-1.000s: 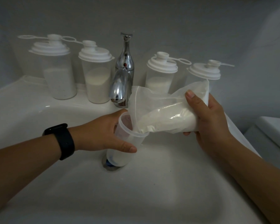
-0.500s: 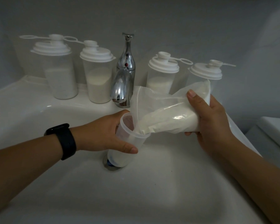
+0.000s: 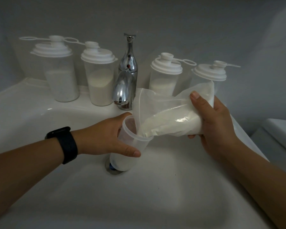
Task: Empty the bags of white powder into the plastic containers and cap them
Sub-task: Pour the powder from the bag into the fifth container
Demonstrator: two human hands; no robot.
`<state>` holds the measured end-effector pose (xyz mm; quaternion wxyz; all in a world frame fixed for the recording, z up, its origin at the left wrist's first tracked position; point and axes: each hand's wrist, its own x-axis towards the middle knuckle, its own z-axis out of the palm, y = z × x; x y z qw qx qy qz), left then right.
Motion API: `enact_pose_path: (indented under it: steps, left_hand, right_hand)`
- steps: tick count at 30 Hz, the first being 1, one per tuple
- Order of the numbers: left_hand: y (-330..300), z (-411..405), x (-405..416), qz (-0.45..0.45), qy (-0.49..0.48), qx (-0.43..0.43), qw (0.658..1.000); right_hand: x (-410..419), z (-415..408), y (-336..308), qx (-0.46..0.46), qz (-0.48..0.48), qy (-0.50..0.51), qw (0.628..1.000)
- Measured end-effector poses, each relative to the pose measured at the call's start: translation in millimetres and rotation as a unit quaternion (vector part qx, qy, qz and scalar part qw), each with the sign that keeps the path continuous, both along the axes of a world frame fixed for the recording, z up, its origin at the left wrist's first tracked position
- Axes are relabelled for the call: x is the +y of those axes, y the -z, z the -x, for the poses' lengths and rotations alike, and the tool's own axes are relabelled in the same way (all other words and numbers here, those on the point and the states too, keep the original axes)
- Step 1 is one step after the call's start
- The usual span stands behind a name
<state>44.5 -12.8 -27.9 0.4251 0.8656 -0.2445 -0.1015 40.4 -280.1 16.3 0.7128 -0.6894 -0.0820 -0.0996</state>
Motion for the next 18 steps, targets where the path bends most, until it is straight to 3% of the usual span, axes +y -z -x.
enact_pose_path:
  steps: [18]
  left_hand:
    - [-1.8,1.1,-1.1,-0.007,-0.001,0.003,1.000]
  right_hand:
    - [-0.5,-1.1,1.8,0.002,0.000,0.001,1.000]
